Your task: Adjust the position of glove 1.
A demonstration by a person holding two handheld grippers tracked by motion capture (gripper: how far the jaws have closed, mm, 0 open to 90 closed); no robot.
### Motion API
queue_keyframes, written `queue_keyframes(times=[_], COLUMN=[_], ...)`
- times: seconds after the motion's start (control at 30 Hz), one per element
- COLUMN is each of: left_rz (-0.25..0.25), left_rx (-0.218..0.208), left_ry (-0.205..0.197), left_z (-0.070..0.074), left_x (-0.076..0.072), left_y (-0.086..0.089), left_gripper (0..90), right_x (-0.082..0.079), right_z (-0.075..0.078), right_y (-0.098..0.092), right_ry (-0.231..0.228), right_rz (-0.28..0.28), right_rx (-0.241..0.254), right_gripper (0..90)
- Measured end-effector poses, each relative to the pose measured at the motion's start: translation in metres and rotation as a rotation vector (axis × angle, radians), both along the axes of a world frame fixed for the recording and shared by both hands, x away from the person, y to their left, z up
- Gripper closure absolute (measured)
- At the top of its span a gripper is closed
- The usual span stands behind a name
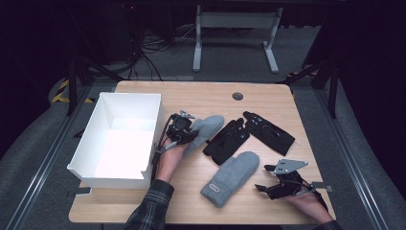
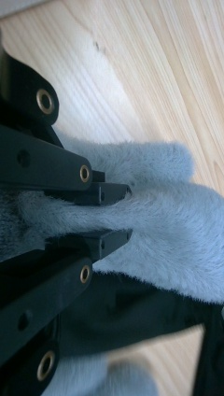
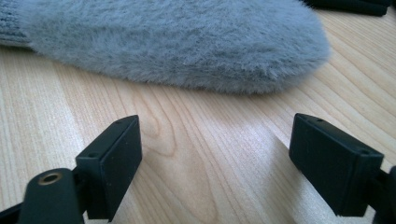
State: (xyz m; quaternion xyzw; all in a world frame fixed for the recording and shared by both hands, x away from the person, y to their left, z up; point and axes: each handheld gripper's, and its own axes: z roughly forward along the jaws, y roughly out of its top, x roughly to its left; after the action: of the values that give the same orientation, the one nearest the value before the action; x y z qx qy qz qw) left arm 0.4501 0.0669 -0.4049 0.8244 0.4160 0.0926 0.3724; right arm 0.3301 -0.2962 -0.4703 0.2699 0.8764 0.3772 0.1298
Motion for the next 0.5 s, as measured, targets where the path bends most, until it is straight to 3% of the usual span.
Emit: queue_keyframes(times=[0.33,0.5], left_rz=[-0.090,-0.127], left_rx=[-0.027,-0.027], left_ry=[-0.004,-0.006], left_z=[0.020,0.024], left_x=[-0.033,-0.050], left_y=[-0.017,-0.029], left_gripper=[81.1,81.2], right_x=[0.000,-0.004], right_z=[0.000,0.001], right_y=[0.000,0.000], right_ry=[-0.001,-0.006], right_rz=[-0.001,-0.006], right_rx=[-0.001,0.006], right_gripper=[17.6,25.7])
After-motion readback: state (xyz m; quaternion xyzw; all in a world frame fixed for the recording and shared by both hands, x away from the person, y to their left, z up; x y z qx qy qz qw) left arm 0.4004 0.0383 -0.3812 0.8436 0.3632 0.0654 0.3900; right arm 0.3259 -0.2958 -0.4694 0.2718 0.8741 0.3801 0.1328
